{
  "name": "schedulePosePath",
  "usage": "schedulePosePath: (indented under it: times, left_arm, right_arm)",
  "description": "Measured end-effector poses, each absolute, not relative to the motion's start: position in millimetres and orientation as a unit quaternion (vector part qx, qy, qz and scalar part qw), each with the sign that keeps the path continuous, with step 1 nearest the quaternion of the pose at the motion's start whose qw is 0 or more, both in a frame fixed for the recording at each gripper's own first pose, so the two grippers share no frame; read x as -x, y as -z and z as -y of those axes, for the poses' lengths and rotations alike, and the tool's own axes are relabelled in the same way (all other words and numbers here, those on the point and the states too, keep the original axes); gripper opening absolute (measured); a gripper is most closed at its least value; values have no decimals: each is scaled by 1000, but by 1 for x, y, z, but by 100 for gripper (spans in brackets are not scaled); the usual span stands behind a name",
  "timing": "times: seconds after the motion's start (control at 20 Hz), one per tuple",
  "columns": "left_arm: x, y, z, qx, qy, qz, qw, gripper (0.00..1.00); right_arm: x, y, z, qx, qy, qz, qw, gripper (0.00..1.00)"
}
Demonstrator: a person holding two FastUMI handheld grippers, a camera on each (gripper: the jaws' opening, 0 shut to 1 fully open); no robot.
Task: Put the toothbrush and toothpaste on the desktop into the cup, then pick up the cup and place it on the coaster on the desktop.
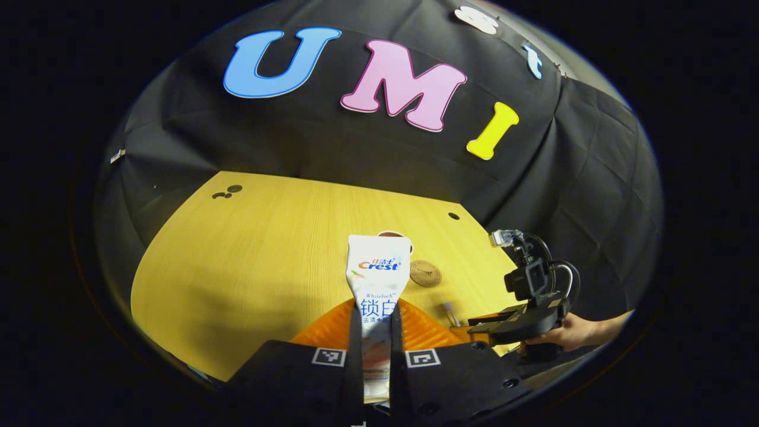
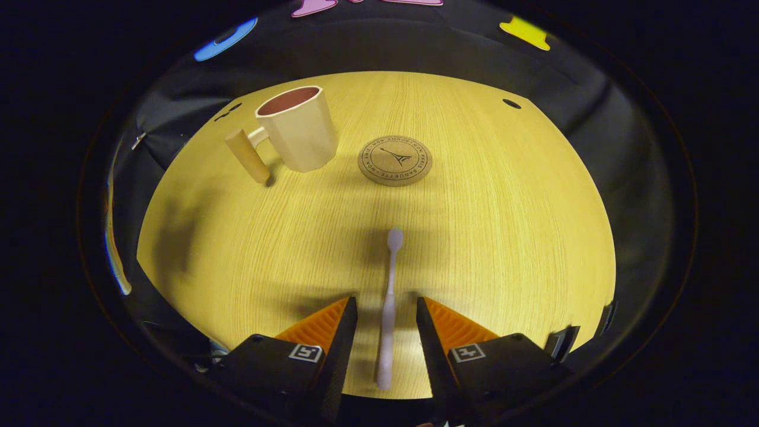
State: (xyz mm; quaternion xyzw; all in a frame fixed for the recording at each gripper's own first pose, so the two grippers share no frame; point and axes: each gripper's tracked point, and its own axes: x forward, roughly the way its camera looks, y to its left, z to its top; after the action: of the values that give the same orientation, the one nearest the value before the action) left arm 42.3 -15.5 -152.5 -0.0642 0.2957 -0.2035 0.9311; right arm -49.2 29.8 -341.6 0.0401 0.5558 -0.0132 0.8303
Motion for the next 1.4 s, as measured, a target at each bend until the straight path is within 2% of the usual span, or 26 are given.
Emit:
schedulePosePath:
  times: [0.15,0.3,0.35,0.4,0.6,0.65,0.7,0.75,1.05,1.4]
  left_arm:
    - [-47,141,16,79,203,-279,935,22]
    - [-59,128,21,100,203,-263,938,22]
    - [-66,123,24,102,205,-253,940,22]
    - [-71,116,28,102,209,-243,942,22]
    - [-99,92,50,101,234,-201,946,22]
    - [-108,86,55,102,240,-190,946,22]
    - [-117,83,60,101,247,-181,947,17]
    - [-125,79,68,103,254,-172,946,22]
    - [-178,70,106,112,297,-134,939,22]
    - [-237,106,137,103,300,-145,937,22]
  right_arm:
    - [51,349,-29,-31,12,-570,821,53]
    - [52,352,-31,-40,4,-584,811,31]
    - [52,351,-29,-40,2,-587,808,27]
    - [52,356,-29,-44,-3,-591,805,17]
    - [49,350,-28,-86,-14,-579,811,9]
    - [51,347,-28,-99,-17,-572,814,0]
    - [49,343,-25,-110,-16,-559,822,6]
    - [46,335,-23,-120,-19,-541,832,6]
    - [47,269,-6,-172,-34,-430,885,6]
    - [81,226,23,-242,7,-379,893,6]
